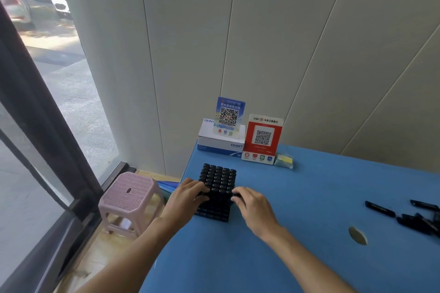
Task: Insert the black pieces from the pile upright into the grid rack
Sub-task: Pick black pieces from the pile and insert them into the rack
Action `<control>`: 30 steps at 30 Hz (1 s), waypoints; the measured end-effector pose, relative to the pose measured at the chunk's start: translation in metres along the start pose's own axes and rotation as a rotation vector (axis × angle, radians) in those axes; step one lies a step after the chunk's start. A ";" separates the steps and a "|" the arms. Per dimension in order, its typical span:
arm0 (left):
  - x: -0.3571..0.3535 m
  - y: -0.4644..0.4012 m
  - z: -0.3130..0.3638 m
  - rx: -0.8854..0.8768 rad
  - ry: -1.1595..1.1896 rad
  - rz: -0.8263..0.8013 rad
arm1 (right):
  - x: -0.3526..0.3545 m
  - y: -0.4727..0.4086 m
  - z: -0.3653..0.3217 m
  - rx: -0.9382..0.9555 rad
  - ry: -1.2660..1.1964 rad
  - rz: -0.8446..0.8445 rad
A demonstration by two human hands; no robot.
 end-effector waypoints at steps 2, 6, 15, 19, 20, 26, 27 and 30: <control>-0.003 -0.001 -0.003 -0.009 -0.010 0.009 | -0.003 -0.001 0.001 -0.005 0.007 -0.010; -0.006 -0.003 -0.008 -0.001 -0.023 0.019 | -0.010 -0.001 0.003 -0.036 0.043 -0.066; -0.006 -0.008 -0.009 -0.053 -0.044 0.013 | -0.015 0.000 0.006 0.007 0.073 -0.045; -0.002 -0.011 -0.011 -0.090 -0.071 -0.011 | -0.018 -0.005 0.005 0.007 0.078 -0.034; -0.001 -0.012 -0.011 -0.100 -0.076 -0.017 | -0.018 -0.005 0.004 0.006 0.079 -0.034; -0.001 -0.013 -0.015 -0.120 -0.060 -0.039 | -0.022 -0.003 0.002 -0.046 0.075 -0.033; -0.001 -0.014 -0.015 -0.131 -0.056 -0.040 | -0.022 -0.003 0.001 -0.056 0.077 -0.036; -0.004 -0.013 -0.015 -0.160 -0.061 -0.042 | -0.022 -0.002 0.000 -0.081 0.085 -0.039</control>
Point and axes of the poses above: each hand's wrist, its own y-axis away from the middle knuckle, its own x-axis out of the back of the hand, z = x × y, the point moved 3 cm from there along -y, towards the middle knuckle, and after that the axes turned 8 degrees about -y, right-handed, at the moved point
